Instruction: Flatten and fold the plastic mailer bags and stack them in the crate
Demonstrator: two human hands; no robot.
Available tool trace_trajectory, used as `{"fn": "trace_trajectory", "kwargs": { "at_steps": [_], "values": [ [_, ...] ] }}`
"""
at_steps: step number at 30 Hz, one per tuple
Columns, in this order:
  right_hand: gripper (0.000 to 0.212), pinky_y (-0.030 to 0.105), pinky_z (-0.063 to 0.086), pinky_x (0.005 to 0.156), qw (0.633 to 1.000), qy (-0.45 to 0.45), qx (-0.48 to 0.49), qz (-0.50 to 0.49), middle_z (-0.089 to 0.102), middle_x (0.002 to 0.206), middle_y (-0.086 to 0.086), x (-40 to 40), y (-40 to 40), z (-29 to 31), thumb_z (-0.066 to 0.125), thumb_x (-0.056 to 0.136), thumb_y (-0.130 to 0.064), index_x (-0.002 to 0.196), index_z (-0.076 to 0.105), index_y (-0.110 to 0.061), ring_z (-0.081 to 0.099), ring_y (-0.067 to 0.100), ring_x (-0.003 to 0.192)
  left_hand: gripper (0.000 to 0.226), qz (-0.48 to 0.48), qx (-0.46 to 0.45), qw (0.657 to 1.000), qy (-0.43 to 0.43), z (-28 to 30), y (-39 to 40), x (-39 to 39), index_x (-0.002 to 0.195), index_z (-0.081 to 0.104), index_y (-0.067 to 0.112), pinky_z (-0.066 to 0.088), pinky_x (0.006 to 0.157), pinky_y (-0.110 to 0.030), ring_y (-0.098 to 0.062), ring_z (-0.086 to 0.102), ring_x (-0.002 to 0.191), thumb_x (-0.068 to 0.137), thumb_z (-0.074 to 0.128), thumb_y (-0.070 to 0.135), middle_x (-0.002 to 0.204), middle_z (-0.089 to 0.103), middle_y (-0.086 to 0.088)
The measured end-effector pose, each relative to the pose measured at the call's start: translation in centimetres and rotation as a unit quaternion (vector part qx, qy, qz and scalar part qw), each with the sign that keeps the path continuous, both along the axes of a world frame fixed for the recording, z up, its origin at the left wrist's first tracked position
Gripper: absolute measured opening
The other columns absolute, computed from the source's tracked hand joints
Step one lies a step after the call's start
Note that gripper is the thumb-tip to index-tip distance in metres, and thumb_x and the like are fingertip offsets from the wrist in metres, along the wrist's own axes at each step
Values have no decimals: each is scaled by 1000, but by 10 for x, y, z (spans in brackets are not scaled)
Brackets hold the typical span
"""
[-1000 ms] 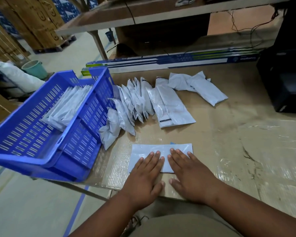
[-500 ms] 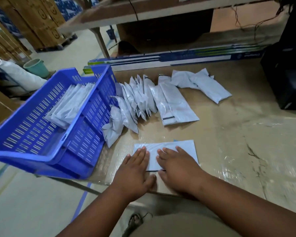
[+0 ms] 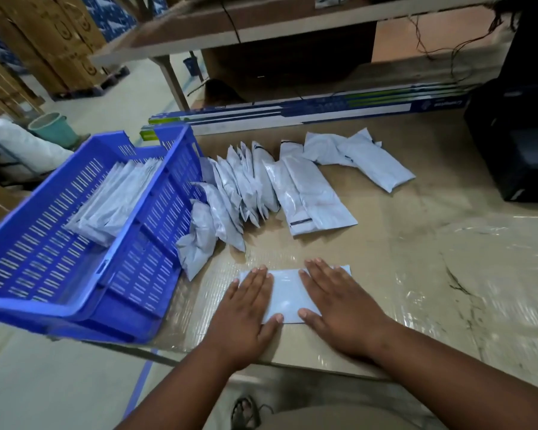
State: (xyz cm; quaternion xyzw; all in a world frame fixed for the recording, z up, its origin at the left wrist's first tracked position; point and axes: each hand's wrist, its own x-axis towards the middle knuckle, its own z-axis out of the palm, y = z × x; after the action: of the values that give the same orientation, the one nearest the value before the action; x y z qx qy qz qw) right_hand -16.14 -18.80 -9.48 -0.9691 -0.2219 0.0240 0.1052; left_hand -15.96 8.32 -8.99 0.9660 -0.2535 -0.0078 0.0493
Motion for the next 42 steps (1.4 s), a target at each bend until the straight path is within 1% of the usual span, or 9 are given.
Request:
{"fn": "trace_trajectory", "kwargs": {
  "at_steps": [5,9,14,17,21,26,31,39,42],
  "values": [
    [82,46,-4,127,1000,1,-16,-24,-10,176,-4,-7,-33,-1,9,105,-71,169,6,-21,-11,13,162,82,38,40,997,53,11,18,-1,169,-9,27,-1,133,-43,-7,-17,161,105,14,73,176,-16,8],
    [82,48,0,126,998,20,-15,-62,-2,176,-3,-13,-47,-1,10,105,-72,169,17,-21,-3,15,162,92,91,40,989,106,28,13,2,170,-2,29,2,133,-46,-6,-15,161,95,-1,82,175,-17,12],
    [80,45,-10,129,996,48,49,-59,-9,176,-6,-7,-50,9,2,100,-72,169,4,-31,-14,11,161,88,13,-8,995,98,71,-20,31,166,17,45,23,128,-45,-12,21,159,91,57,69,173,27,8],
    [70,46,-2,131,995,32,78,-59,12,174,-8,-7,-51,22,23,101,-63,166,19,-38,2,13,161,105,-38,11,988,152,89,-56,50,165,18,47,39,114,-36,-17,42,141,80,78,58,156,49,8],
    [55,47,19,129,985,-14,161,-54,36,163,-9,-15,-48,29,38,102,-57,153,46,-40,30,16,153,115,-7,117,983,141,93,-84,70,161,22,44,36,111,-52,-25,46,138,67,83,69,152,52,5],
    [30,43,41,113,974,-87,210,-26,56,140,-10,-27,-53,28,55,100,-44,127,67,-38,53,17,130,72,15,113,971,209,102,-94,87,126,62,26,48,92,-38,-20,56,112,70,88,63,121,61,2],
    [26,41,47,95,980,-131,145,25,60,116,-9,-29,-40,43,51,101,-42,118,67,-34,58,19,107,31,53,27,966,252,121,-78,98,77,66,24,41,64,-33,-12,56,74,83,85,47,79,63,4],
    [32,44,46,95,979,-103,162,64,58,125,-7,22,27,101,49,96,-47,121,62,-33,55,21,113,23,170,-34,962,210,201,-33,107,94,82,20,59,84,-40,-18,72,89,91,79,43,93,78,2],
    [44,44,47,99,978,-114,163,70,54,130,-5,51,63,133,50,96,-50,135,58,-32,55,23,116,26,222,-67,958,171,240,-4,114,87,79,12,59,77,-41,-18,67,74,91,80,38,84,75,-8]
  ]
}}
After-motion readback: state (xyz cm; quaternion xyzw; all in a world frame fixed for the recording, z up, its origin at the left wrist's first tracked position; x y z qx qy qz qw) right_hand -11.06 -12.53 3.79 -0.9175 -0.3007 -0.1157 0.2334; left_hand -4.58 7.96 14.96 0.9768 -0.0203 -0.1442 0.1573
